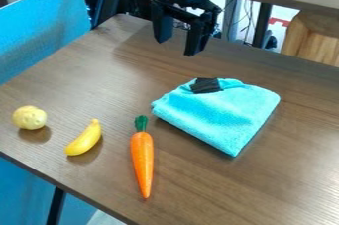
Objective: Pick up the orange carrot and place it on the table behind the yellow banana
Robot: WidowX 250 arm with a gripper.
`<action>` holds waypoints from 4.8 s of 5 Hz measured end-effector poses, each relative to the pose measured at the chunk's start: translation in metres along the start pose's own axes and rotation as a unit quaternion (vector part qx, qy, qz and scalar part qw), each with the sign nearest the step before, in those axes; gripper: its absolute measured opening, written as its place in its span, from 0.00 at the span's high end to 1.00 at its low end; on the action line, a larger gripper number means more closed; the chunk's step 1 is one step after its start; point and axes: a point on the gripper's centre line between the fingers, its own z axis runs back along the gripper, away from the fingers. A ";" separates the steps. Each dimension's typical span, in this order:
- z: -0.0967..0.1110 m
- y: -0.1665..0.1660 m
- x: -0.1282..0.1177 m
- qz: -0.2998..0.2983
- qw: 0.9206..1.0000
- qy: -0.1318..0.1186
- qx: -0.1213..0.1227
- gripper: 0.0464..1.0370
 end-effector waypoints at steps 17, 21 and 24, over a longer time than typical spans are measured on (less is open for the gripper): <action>-0.119 -0.028 -0.090 0.241 0.969 0.051 0.031 0.48; -0.005 0.101 -0.046 0.199 0.978 -0.055 -0.007 0.48; -0.079 0.161 -0.020 0.219 0.975 0.049 -0.011 0.48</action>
